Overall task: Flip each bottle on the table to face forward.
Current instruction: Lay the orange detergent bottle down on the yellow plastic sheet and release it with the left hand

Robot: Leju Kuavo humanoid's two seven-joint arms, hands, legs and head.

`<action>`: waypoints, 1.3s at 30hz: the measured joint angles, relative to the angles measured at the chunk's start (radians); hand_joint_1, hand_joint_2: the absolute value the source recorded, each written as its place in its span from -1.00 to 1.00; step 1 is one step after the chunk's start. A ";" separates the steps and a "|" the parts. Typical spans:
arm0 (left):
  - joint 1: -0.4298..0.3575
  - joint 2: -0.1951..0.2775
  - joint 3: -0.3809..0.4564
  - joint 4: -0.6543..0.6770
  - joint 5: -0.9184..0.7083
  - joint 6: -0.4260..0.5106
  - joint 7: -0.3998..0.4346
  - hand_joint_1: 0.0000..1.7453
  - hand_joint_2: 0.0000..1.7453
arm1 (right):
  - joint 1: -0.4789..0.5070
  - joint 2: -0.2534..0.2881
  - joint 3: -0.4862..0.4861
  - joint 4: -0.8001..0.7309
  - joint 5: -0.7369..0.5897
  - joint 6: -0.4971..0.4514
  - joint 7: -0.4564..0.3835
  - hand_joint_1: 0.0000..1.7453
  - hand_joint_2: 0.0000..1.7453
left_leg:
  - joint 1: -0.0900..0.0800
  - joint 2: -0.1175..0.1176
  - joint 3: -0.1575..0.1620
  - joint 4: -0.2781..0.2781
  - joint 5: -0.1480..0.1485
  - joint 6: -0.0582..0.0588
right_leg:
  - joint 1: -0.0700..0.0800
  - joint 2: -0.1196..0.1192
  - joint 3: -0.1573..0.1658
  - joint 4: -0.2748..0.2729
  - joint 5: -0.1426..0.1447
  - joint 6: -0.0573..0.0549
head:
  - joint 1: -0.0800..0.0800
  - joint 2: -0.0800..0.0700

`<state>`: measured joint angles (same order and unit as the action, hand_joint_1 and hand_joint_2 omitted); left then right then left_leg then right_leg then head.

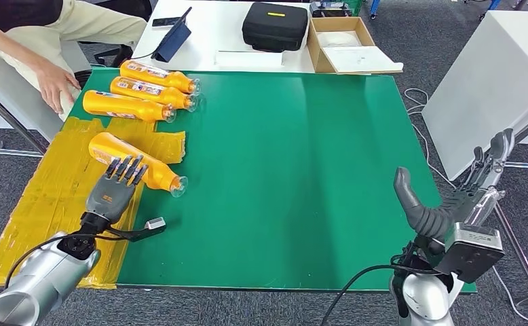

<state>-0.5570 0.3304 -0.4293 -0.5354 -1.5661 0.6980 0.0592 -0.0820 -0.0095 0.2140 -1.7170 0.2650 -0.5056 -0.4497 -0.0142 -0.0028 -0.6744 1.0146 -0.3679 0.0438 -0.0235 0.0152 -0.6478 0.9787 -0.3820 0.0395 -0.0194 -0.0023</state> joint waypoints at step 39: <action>0.228 -0.261 0.181 -1.138 1.401 -0.511 -0.517 -1.00 1.00 | -0.007 -0.028 0.100 -0.052 -0.055 0.086 -0.040 -1.00 1.00 | -0.001 -0.002 -0.001 0.000 0.000 0.001 | -0.001 -0.004 0.000 -0.001 -0.002 0.000 | 0.000 0.000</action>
<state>-0.3292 0.0699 -0.2478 -1.6730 -0.1648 0.1875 -0.4579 -0.0895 -0.0380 0.3140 -1.7686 0.2104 -0.4199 -0.4898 -0.0157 -0.0052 -0.6750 1.0147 -0.3683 0.0446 -0.0244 0.0109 -0.6474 0.9782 -0.3840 0.0391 -0.0195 -0.0023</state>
